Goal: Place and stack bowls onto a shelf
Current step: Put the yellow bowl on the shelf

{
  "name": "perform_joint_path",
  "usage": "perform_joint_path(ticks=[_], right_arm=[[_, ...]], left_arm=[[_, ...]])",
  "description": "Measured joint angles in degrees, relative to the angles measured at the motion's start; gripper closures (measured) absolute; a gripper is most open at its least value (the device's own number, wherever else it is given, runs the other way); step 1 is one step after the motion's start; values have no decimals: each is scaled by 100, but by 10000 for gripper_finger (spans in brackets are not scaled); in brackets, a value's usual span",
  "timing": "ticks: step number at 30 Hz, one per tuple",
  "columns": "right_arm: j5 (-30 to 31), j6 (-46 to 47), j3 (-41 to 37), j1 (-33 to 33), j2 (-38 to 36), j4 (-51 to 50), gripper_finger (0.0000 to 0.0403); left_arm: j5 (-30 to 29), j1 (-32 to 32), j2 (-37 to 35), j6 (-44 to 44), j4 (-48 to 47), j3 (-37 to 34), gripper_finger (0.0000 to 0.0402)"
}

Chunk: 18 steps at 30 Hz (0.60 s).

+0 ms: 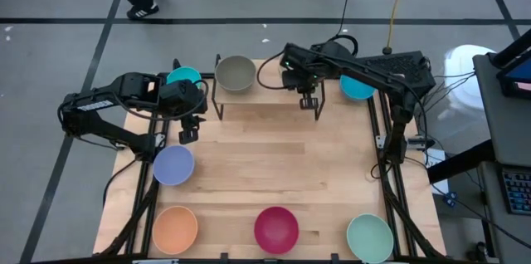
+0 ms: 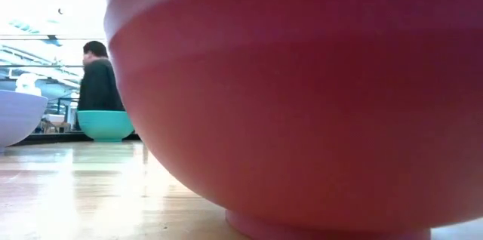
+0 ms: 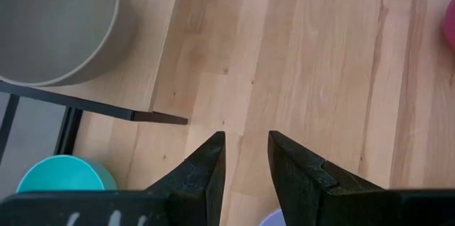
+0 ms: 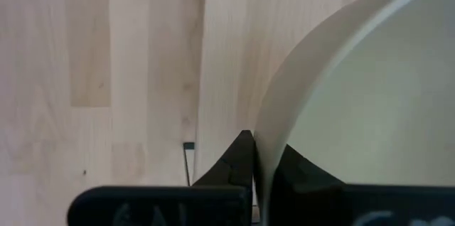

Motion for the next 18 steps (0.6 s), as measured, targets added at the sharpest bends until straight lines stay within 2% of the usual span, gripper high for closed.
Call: perform_joint_path(ticks=[12, 18], right_arm=[[0, -272, -556, -122, -9, 67, 403], [-2, 40, -888, -119, -11, 164, 402]], left_arm=[[0, -1, 0, -15, -2, 0, 289], [0, -1, 0, 26, -4, 0, 289]])
